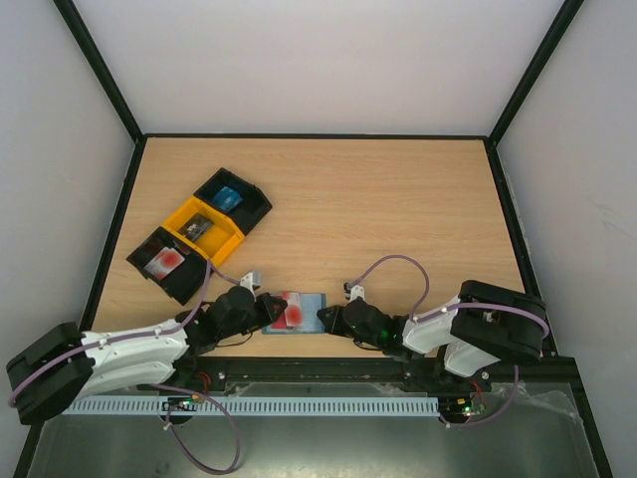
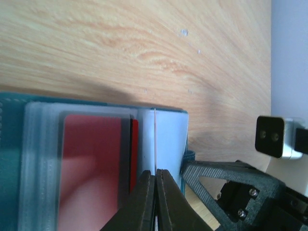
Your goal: Take the credit cards out of the card holder
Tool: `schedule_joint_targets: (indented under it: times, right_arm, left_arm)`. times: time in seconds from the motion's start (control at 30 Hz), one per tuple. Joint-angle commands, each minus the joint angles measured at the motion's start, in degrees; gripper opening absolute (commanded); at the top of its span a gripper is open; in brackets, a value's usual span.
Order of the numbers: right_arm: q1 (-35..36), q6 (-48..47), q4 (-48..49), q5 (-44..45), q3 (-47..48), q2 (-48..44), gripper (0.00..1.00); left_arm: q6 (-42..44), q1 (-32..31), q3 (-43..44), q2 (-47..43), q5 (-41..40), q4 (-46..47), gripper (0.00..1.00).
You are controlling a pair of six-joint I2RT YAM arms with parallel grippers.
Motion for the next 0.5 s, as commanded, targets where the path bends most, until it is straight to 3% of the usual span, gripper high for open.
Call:
schedule_joint_targets:
  times: [0.0, 0.2, 0.47]
  right_arm:
    - [0.4, -1.3, -10.6, -1.3, -0.1, 0.1, 0.04]
    - [0.4, -2.1, -11.3, -2.9, 1.9, -4.3, 0.11]
    - [0.4, 0.2, -0.9, -8.8, 0.2, -13.9, 0.34]
  left_arm:
    - [0.5, 0.2, 2.1, -5.8, -5.9, -8.2, 0.03]
    - [-0.2, 0.1, 2.4, -14.1, -9.4, -13.3, 0.03]
    - [0.4, 0.2, 3.1, -23.2, -7.0, -13.8, 0.03]
